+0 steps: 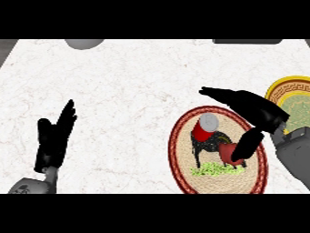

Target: Pick the can from the placemat and place it in the plate

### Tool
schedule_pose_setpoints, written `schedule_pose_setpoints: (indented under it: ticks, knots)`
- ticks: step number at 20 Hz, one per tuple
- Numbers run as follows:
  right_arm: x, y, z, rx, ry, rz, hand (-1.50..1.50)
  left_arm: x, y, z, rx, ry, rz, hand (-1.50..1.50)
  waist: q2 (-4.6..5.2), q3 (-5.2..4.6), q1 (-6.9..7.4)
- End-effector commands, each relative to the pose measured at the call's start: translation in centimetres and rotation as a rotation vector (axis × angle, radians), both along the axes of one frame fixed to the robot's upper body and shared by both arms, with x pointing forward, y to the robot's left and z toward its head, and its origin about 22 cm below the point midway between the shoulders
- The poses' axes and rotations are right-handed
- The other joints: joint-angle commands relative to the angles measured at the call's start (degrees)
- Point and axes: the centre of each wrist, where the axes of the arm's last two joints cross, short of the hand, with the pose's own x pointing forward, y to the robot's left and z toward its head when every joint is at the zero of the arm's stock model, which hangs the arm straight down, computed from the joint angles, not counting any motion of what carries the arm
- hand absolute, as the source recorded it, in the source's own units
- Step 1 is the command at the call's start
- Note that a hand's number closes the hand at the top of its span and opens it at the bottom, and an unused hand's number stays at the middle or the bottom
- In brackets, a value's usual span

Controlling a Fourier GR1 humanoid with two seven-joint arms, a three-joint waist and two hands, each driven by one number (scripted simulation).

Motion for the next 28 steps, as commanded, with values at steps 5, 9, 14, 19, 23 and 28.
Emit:
schedule_pose_setpoints:
  ticks: [5,9,14,19,23,28]
  knots:
    - [1.9,1.2,-2.5,-0.09,0.071,-0.004,-1.5,-0.4,0.7,-0.1,-0.01,-0.018,-0.005,0.0,0.07,0.05,0.08]
    - [2.9,2.4,-2.5,-0.084,0.086,0.01,-1.5,0.3,-0.6,0.6,0.017,-0.003,-0.012,0.0,0.08,0.06,0.09]
    - [2.2,1.2,-1.8,-0.094,0.091,0.014,-1.5,-0.3,-1.1,-0.3,0.011,-0.004,-0.001,0.0,0.02,0.05,-0.16]
    - [1.5,3.2,-4.9,-0.09,0.089,0.025,-1.5,1.0,0.0,-1.3,0.003,-0.006,-0.011,0.0,0.07,0.04,-0.21]
    - [1.3,3.4,-4.9,-0.103,0.102,0.012,-1.5,0.5,0.0,0.3,0.018,-0.002,0.015,0.0,0.03,0.05,-0.19]
    - [1.0,1.9,-6.7,-0.116,0.103,0.021,-1.5,-0.6,-0.5,0.3,-0.001,-0.001,-0.005,0.0,0.02,0.05,-0.22]
